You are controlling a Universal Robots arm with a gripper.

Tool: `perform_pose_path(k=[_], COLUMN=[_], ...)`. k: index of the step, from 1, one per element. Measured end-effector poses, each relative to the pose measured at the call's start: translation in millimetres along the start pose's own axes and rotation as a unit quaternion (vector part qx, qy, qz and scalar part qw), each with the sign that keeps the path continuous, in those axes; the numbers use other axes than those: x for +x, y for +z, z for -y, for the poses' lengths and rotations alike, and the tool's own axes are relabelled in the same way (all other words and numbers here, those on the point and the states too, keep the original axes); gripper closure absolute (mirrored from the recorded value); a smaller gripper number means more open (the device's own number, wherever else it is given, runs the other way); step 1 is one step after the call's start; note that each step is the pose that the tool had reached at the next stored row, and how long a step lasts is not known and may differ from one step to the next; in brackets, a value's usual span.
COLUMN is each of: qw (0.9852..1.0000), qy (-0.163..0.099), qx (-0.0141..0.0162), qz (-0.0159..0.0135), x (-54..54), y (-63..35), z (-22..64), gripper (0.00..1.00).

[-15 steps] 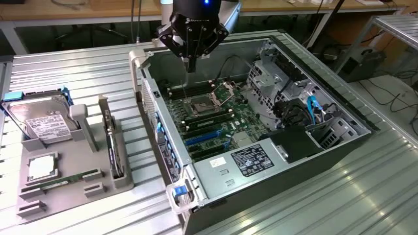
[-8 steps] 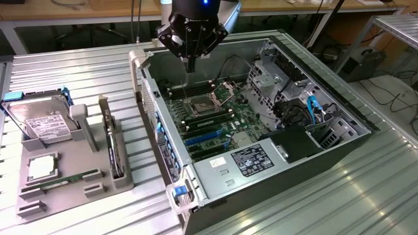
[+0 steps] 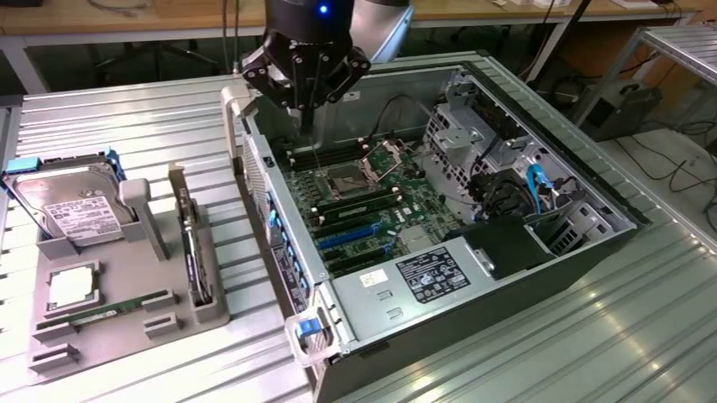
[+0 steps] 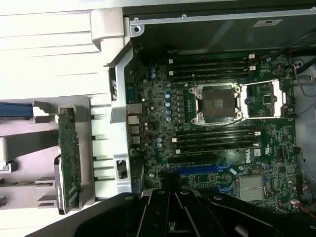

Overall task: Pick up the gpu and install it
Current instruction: 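Reach for the gpu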

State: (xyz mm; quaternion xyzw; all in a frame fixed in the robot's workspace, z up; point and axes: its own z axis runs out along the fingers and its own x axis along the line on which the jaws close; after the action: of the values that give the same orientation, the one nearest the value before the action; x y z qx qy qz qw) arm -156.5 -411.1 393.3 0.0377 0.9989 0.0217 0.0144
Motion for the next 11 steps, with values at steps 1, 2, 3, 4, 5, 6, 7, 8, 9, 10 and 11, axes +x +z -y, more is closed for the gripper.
perform_pose_path(k=[1, 2, 3, 4, 5, 6, 7, 8, 9, 10, 11], qw=[1.0000, 1.0000, 1.0000, 1.0000, 1.0000, 1.0000, 1.0000, 1.0000, 1.0000, 1.0000, 1.0000], qy=[0.000, 0.000, 0.000, 0.000, 0.000, 0.000, 0.000, 0.000, 0.000, 0.000, 0.000], qx=[-0.0001, 0.0000, 0.0000, 0.0000, 0.0000, 0.0000, -0.0001, 0.0000, 0.0000, -0.0001, 0.0000], qz=[0.0001, 0.0001, 0.0002, 0.0002, 0.0002, 0.0003, 0.0003, 0.0002, 0.0003, 0.0003, 0.0003], x=[4.2, 7.8, 11.4, 15.3, 19.1, 23.2, 26.9, 35.0, 42.1, 49.4, 54.2], y=[-0.1, -0.3, -0.5, -0.7, -0.9, -1.0, -1.0, -1.4, -1.4, -1.0, -0.6], z=[1.6, 2.9, 4.3, 5.8, 7.2, 8.6, 9.9, 12.5, 14.8, 16.8, 17.9], gripper=[0.89, 0.89, 0.89, 0.89, 0.89, 0.89, 0.89, 0.89, 0.89, 0.89, 0.89])
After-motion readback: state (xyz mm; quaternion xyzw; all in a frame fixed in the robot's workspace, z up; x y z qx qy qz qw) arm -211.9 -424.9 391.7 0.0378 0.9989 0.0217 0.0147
